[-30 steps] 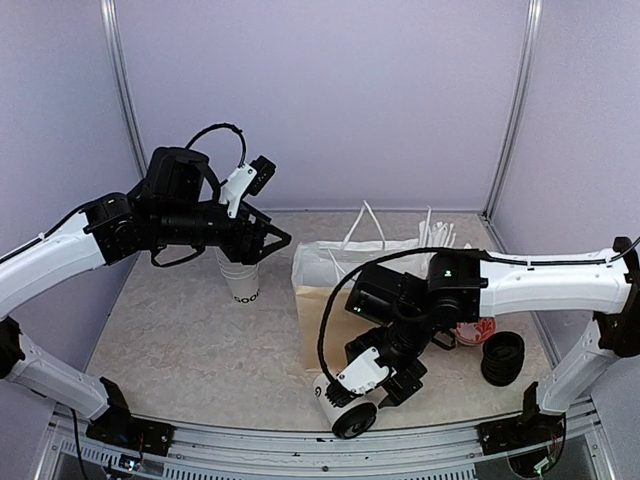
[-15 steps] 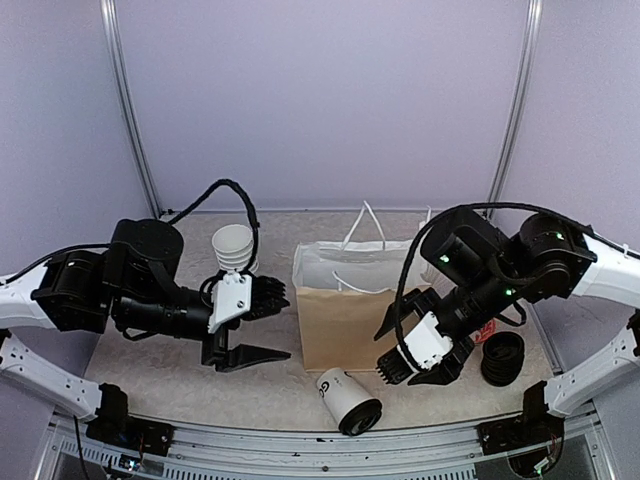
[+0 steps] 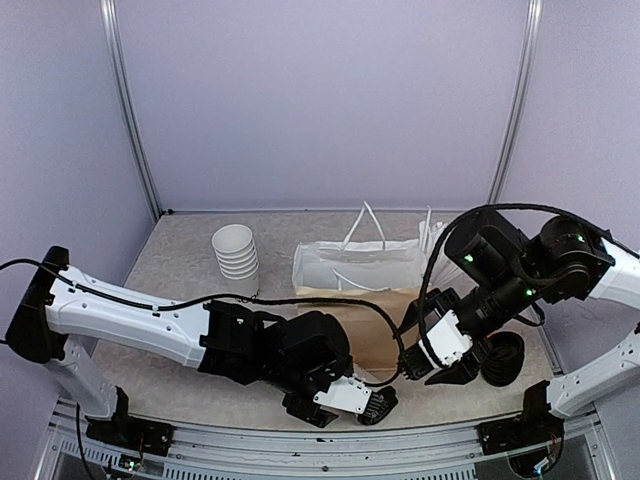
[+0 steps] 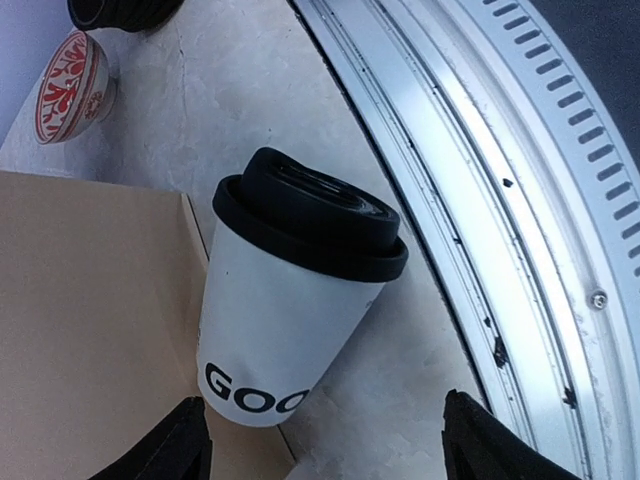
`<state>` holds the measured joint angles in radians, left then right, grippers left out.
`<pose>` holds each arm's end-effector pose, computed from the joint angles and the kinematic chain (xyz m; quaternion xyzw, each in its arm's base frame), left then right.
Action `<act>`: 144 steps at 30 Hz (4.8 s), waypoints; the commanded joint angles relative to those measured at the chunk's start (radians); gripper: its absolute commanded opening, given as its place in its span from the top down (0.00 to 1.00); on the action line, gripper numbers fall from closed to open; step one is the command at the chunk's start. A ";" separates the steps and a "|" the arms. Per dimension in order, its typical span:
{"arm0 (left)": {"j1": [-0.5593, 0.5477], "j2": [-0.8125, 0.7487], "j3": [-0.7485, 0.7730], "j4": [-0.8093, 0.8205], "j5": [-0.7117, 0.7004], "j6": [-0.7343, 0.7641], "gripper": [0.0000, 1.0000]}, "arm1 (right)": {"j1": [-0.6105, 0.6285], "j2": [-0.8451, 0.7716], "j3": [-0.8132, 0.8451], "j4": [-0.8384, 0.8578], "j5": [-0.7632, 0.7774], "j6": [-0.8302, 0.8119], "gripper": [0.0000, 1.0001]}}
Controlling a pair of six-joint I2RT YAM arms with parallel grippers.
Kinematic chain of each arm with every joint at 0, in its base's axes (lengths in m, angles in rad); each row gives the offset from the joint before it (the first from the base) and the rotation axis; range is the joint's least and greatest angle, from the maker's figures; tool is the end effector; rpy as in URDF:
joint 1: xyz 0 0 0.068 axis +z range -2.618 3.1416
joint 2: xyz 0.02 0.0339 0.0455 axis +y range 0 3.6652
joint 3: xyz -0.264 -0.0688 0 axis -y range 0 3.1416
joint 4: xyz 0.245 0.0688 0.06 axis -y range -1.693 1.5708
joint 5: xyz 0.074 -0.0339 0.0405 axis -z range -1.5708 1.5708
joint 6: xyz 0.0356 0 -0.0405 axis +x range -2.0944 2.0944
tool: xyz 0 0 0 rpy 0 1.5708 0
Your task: Pack the takeout coffee
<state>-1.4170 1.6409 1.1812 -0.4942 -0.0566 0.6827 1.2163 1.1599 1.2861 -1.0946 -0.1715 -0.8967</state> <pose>0.0553 -0.3436 0.2326 0.8218 0.4815 -0.0838 0.2929 0.0678 0.2008 0.3560 -0.8409 0.4459 0.1278 0.2788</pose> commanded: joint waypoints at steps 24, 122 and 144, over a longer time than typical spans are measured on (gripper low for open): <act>0.060 0.362 0.172 0.083 -0.063 0.131 0.10 | -0.031 -0.082 -0.070 -0.005 -0.054 0.022 0.16; 0.030 -0.420 -0.464 0.885 0.078 -0.560 0.26 | 0.045 0.416 0.687 -0.263 -0.125 0.320 0.34; 0.038 -0.643 -0.196 0.238 -0.204 -0.598 0.01 | 0.042 0.341 0.786 -0.253 -0.096 0.306 0.42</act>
<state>-1.4120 1.0714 0.8787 -0.1322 -0.1280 0.0479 1.2537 1.5372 1.9663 -1.3510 -0.2325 -0.5831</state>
